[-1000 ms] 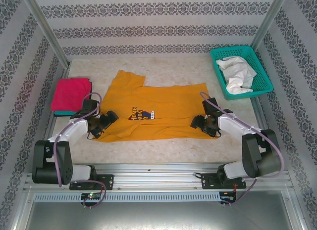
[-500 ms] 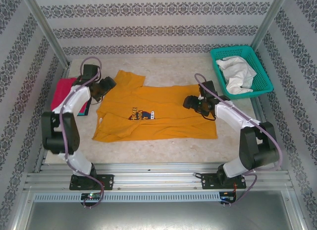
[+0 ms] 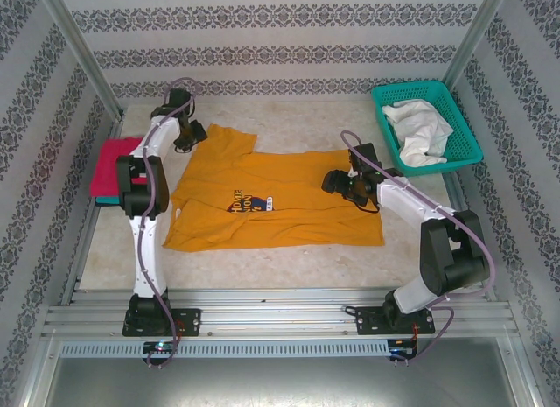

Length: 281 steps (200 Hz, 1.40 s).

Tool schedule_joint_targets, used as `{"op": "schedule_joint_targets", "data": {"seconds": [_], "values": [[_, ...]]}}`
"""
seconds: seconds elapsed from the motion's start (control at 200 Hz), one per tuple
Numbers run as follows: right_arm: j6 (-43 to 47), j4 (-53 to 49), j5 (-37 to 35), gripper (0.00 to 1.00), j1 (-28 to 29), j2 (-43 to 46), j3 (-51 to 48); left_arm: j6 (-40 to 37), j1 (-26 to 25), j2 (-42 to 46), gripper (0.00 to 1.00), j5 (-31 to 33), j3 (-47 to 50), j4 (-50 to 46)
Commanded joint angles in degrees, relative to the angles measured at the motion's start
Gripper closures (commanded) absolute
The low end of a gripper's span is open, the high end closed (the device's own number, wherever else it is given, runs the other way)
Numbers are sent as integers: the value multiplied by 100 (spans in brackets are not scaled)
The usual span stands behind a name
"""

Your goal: Fold and stack the t-shirts

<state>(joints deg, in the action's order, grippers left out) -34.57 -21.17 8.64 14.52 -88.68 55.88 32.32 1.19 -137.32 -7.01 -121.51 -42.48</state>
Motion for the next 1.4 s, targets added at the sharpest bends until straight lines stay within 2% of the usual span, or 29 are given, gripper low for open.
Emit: {"op": "schedule_joint_targets", "data": {"seconds": [0.0,0.17,0.285,0.44,0.495,0.555,0.679,0.804,0.944,1.129,1.399], "values": [[-11,-19,-63,21,51,-48,21,-287,4,-413,56,38,-649,-733],[-42,12,-34,21,63,-83,28,-296,-29,-1235,55,-88,-1947,-1409],[-51,16,-80,21,59,-32,-13,-232,-69,-1393,59,-183,-2109,-1447],[-40,16,-103,21,53,18,-16,-147,-79,-1462,79,-227,-2080,-1440],[-12,12,-121,21,57,38,12,-160,-71,-1456,91,-248,-2078,-1456],[25,6,-197,21,34,40,74,-166,-71,-1422,100,-241,-2078,-1487],[124,-107,-588,22,-115,-130,370,-180,-74,-1330,100,-244,-2068,-1444],[138,-381,-1097,24,-488,-749,1110,-208,-69,-1289,100,-253,-2045,-1426],[28,-607,-1506,33,-786,-1653,2079,-220,-72,-1191,100,-292,-1847,-1328],[-144,-951,-2018,48,-863,-2742,3339,-208,-75,-967,100,-399,-1297,-993],[-485,-1468,-2133,60,-881,-3925,4728,-235,-70,-881,100,-438,-1081,-915]]}}
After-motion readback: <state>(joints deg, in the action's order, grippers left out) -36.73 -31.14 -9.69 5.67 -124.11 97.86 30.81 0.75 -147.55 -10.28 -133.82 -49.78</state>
